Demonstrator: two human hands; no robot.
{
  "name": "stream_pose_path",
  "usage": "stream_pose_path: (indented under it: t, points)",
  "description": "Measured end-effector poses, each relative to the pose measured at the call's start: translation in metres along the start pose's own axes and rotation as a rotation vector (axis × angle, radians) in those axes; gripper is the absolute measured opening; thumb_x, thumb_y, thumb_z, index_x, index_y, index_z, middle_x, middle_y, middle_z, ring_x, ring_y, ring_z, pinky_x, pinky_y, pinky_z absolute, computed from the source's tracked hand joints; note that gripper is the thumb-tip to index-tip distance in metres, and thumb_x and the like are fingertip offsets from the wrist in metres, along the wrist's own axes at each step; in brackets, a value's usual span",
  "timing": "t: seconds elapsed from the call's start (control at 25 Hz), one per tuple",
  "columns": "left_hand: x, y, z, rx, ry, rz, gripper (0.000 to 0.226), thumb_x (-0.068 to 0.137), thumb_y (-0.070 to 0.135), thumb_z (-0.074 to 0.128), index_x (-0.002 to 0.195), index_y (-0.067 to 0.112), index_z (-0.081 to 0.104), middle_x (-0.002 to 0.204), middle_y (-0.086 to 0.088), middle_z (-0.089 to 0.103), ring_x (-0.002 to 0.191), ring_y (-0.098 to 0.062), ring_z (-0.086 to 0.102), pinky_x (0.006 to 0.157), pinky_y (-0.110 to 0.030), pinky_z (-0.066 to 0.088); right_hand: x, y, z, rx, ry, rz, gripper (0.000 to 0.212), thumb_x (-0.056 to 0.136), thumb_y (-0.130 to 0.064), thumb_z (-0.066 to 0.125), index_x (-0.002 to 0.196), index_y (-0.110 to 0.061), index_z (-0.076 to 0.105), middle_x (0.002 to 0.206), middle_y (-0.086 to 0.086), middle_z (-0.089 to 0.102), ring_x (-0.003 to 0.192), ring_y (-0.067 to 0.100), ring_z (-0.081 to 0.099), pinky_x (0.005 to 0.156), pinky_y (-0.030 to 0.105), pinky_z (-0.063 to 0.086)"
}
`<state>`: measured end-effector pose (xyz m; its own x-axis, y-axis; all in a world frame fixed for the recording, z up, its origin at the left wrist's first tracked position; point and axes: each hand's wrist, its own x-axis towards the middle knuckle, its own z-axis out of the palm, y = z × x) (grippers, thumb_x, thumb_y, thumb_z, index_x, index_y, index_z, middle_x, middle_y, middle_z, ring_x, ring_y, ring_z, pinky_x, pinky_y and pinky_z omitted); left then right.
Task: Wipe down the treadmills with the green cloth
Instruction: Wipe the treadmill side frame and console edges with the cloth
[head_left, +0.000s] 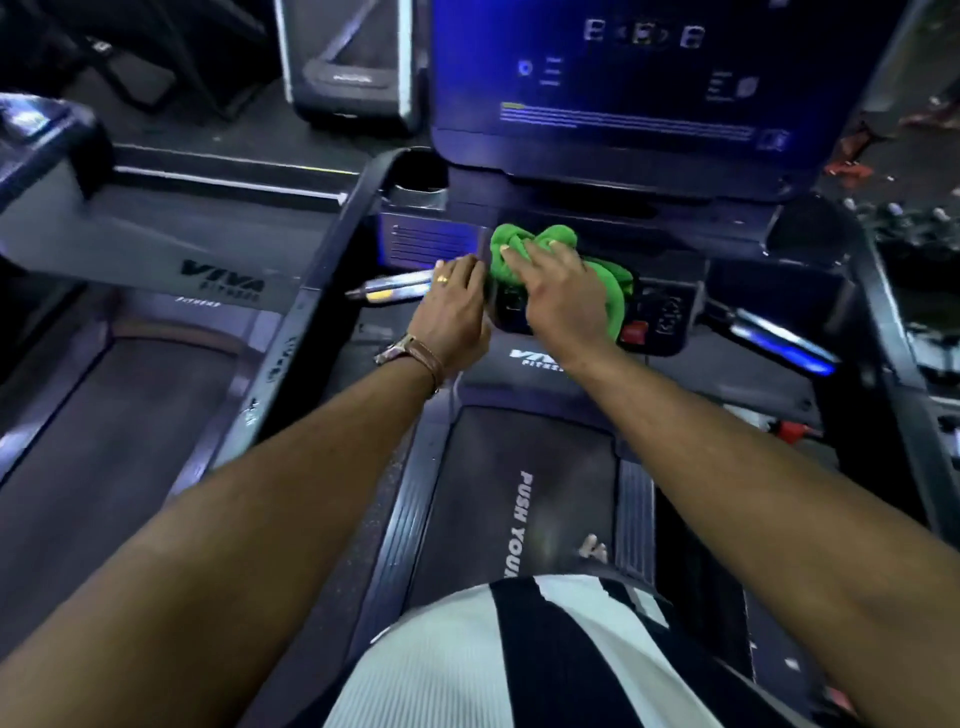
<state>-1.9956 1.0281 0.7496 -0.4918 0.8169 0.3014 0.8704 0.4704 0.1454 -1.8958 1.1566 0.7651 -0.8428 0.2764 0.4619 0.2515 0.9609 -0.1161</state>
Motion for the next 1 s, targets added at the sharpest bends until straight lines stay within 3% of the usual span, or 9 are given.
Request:
stream_pose_path:
  t: [0.04,0.16,0.28,0.4,0.52,0.6,0.68,0.88,1.0]
  points:
    - [-0.011,-0.014,0.000,0.021,-0.026,-0.051,0.051,0.064,0.016,0.056,0.112,-0.002,0.052,0.112,-0.021,0.053,0.100,-0.040,0.049,0.096,-0.050,0.039,0.013,-0.010,0.012,-0.040,-0.031,-0.071,0.050,0.088,-0.020,0.032,0.127,-0.021,0.063,0.128,0.009,0.064,0.114,0.038,0.059,0.085,0.046,0.051]
    - [-0.039,-0.057,0.006,0.100,-0.141,-0.212,0.056,0.063,0.018,0.066,0.113,-0.002,0.054,0.113,-0.023,0.054,0.105,-0.041,0.051,0.095,-0.050,0.041,0.046,-0.043,0.050,-0.154,-0.361,-0.301,0.048,0.096,-0.020,0.038,0.143,-0.022,0.046,0.145,0.007,0.049,0.133,0.033,0.044,0.102,0.051,0.038]
    - [-0.058,-0.091,0.010,0.122,-0.217,-0.403,0.066,0.066,0.021,0.068,0.125,0.001,0.046,0.128,-0.021,0.048,0.117,-0.039,0.046,0.107,-0.051,0.034,0.060,-0.053,0.093,-0.233,-0.547,-0.319,0.064,0.099,-0.043,0.041,0.154,-0.018,0.021,0.158,0.006,0.028,0.145,0.030,0.025,0.116,0.052,0.018]
    - [-0.061,-0.108,0.014,0.064,-0.191,-0.459,0.058,0.069,0.015,0.064,0.123,0.000,0.048,0.128,-0.021,0.048,0.115,-0.038,0.046,0.106,-0.045,0.035,0.075,-0.066,0.122,-0.233,-0.524,-0.342,0.063,0.099,-0.042,0.043,0.154,-0.020,0.020,0.157,0.006,0.031,0.141,0.031,0.032,0.115,0.049,0.021]
    - [-0.055,-0.111,0.023,-0.008,-0.166,-0.488,0.064,0.071,0.011,0.059,0.132,-0.002,0.043,0.137,-0.022,0.043,0.123,-0.037,0.042,0.110,-0.041,0.034,0.097,-0.071,0.124,-0.169,-0.517,-0.534,0.058,0.098,-0.021,0.042,0.153,-0.021,0.025,0.156,0.009,0.033,0.133,0.032,0.042,0.105,0.043,0.035]
    - [-0.051,-0.112,0.030,-0.018,-0.163,-0.496,0.067,0.073,0.011,0.059,0.136,-0.005,0.039,0.141,-0.023,0.040,0.129,-0.037,0.038,0.112,-0.038,0.030,0.104,-0.046,0.117,-0.134,-0.584,-0.714,0.056,0.097,-0.013,0.040,0.151,-0.022,0.031,0.159,0.009,0.025,0.138,0.034,0.038,0.107,0.041,0.035]
    - [-0.046,-0.114,0.037,-0.011,-0.155,-0.506,0.066,0.074,0.011,0.059,0.135,-0.007,0.040,0.142,-0.025,0.039,0.129,-0.039,0.038,0.112,-0.039,0.030,0.109,-0.026,0.114,-0.170,-0.629,-0.788,0.053,0.099,-0.014,0.039,0.151,-0.022,0.034,0.161,0.010,0.019,0.141,0.036,0.032,0.111,0.042,0.033]
    - [-0.039,-0.122,0.046,0.081,-0.029,-0.525,0.051,0.070,0.009,0.057,0.119,-0.008,0.056,0.126,-0.026,0.053,0.116,-0.042,0.049,0.107,-0.043,0.037,0.106,-0.087,0.133,-0.238,-0.602,-0.759,0.053,0.102,-0.028,0.034,0.152,-0.012,0.026,0.160,0.020,0.015,0.139,0.048,0.028,0.110,0.053,0.029]
    - [-0.042,-0.133,0.039,0.155,-0.021,-0.538,0.047,0.071,0.011,0.051,0.116,0.001,0.060,0.127,-0.020,0.052,0.116,-0.038,0.047,0.101,-0.043,0.040,0.112,-0.055,0.123,-0.190,-0.605,-0.891,0.049,0.100,-0.018,0.034,0.149,-0.014,0.034,0.160,0.019,0.016,0.138,0.046,0.032,0.107,0.051,0.036]
